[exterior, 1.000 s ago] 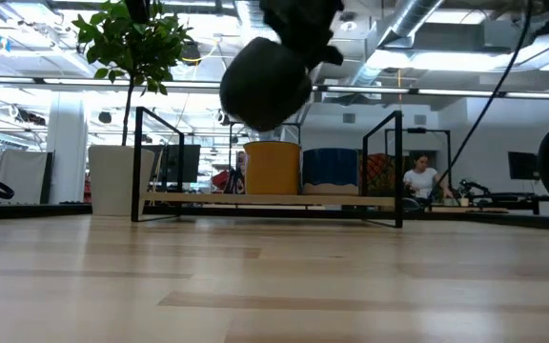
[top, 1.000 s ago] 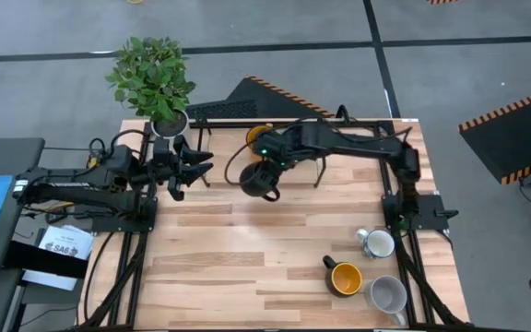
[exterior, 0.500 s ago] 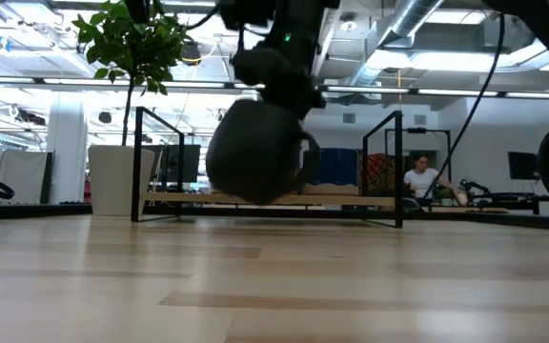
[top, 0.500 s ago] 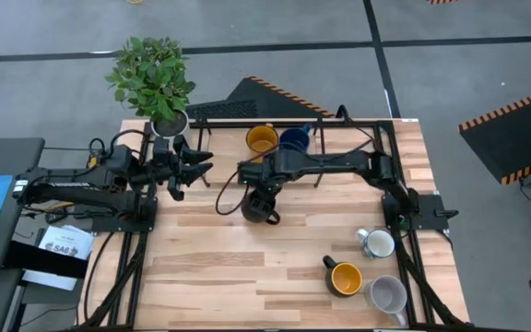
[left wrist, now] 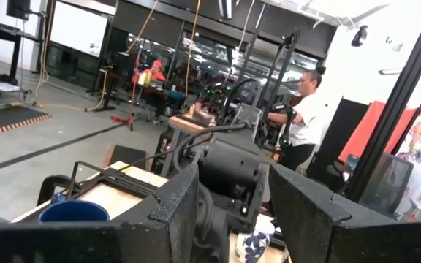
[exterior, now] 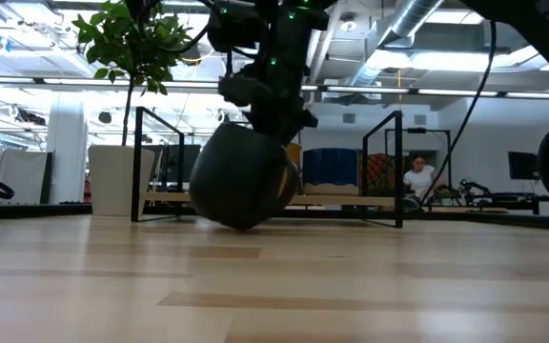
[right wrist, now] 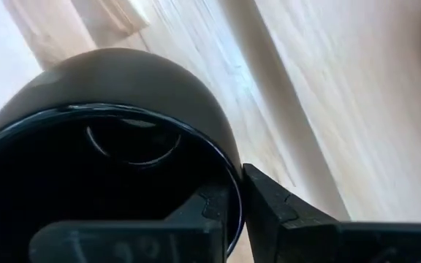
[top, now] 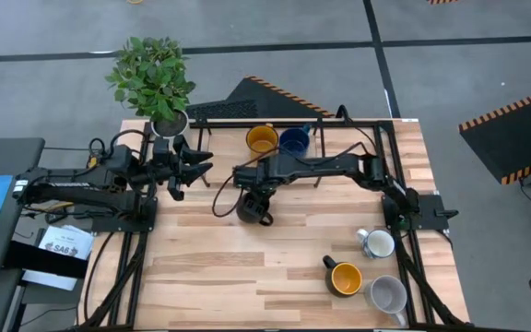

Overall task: Place coffee mugs
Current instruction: Put the black mug on the shelf

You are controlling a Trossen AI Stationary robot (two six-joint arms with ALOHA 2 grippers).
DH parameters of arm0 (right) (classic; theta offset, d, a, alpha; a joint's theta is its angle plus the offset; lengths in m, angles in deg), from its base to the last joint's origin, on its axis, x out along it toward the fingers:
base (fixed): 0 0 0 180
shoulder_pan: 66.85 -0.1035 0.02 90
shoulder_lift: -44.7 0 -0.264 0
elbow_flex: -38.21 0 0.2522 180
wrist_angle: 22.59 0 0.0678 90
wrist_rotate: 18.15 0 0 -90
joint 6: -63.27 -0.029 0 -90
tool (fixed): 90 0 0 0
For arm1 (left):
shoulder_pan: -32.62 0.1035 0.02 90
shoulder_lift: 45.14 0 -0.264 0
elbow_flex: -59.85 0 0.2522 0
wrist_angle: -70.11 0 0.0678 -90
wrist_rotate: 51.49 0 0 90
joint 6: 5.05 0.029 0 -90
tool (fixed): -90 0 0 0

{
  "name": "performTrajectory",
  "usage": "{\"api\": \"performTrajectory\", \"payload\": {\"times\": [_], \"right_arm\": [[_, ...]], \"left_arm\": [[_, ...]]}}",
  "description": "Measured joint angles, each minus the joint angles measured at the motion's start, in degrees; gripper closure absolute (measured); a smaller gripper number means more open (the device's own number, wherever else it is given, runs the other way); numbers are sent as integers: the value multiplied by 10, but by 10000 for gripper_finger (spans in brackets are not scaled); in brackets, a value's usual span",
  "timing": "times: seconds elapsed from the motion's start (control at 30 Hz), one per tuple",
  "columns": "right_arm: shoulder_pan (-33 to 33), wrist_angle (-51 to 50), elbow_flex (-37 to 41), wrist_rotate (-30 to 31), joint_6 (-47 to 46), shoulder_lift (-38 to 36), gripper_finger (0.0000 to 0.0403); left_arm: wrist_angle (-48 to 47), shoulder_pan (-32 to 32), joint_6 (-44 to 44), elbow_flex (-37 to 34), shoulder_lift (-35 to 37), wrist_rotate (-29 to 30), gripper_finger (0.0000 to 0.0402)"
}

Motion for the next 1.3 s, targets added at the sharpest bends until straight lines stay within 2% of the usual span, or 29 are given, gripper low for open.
{"api": "performTrajectory", "payload": {"times": [0.3,0.43,0.57,0.83,0.93,1.3], "right_arm": [[-1,-1,0,-6,0,5,335],[4,8,0,-37,2,4,327],[4,19,1,-47,2,3,295],[5,23,1,-52,2,3,186],[4,23,1,-52,2,-5,157],[26,12,1,-50,28,-47,144]], "left_arm": [[0,0,0,0,0,0,249],[0,0,0,0,0,0,249],[0,0,0,0,0,0,249],[0,0,0,0,0,0,249],[-1,0,0,0,0,0,249],[-5,0,1,0,0,0,249]]}}
